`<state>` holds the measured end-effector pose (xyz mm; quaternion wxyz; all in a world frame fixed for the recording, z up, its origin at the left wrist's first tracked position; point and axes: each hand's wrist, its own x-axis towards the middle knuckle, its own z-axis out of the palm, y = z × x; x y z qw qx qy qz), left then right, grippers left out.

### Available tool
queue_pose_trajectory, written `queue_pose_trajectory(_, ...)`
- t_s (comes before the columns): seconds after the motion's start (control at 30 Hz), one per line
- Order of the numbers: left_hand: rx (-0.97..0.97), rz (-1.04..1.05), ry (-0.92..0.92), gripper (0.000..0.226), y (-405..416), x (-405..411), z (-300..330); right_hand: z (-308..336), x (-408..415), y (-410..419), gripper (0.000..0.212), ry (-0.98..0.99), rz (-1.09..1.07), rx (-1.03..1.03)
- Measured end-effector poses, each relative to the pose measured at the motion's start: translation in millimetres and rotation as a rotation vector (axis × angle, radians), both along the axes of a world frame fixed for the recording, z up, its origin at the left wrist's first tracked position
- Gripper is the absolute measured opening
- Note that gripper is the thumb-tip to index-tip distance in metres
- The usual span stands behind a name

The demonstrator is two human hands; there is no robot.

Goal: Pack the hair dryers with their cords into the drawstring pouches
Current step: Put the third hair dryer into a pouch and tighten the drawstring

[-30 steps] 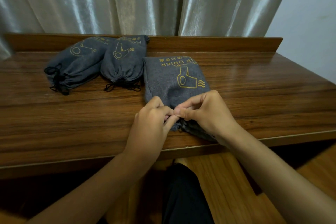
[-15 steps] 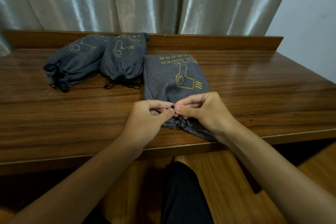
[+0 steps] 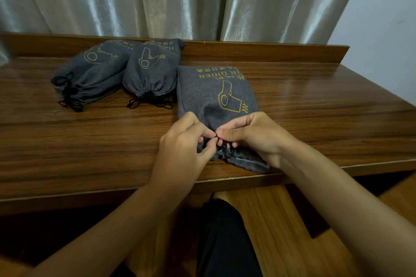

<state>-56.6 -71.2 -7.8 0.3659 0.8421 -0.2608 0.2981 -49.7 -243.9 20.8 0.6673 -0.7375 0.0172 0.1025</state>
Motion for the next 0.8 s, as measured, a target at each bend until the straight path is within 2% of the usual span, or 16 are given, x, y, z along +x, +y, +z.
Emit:
queue_pose_trajectory(0.07,0.056,-0.027,-0.086,0.011,-1,-1,0,4,2,0,0.027,0.064,-0.004,0.009)
queue_pose_trajectory(0.13,0.109,-0.066,-0.166,0.011,0,-3,0,7,3,0,0.029,0.091,-0.007,-0.003)
queue_pose_trajectory(0.23,0.271,-0.125,-0.278,0.006,4,-2,1,8,5,1,0.017,0.098,-0.011,-0.041)
queue_pose_trajectory(0.3,0.364,-0.129,-0.299,0.012,8,-1,2,7,6,2,0.005,0.087,-0.021,-0.055)
queue_pose_trajectory(0.37,0.384,-0.118,-0.29,0.014,10,-1,2,4,6,2,0.005,0.055,-0.037,-0.069)
queue_pose_trajectory(0.43,0.333,-0.129,-0.229,0.009,10,0,1,4,5,3,0.007,0.029,-0.04,-0.063)
queue_pose_trajectory(0.53,0.106,-0.18,0.015,0.005,8,2,4,2,3,3,0.022,0.007,-0.049,-0.062)
queue_pose_trajectory(0.63,-0.117,-0.199,0.291,0.006,4,7,5,-1,2,0,0.013,-0.002,-0.058,-0.045)
queue_pose_trajectory(0.8,-0.245,-0.195,0.492,0.01,-1,10,7,-6,0,1,0.002,-0.094,-0.088,-0.034)
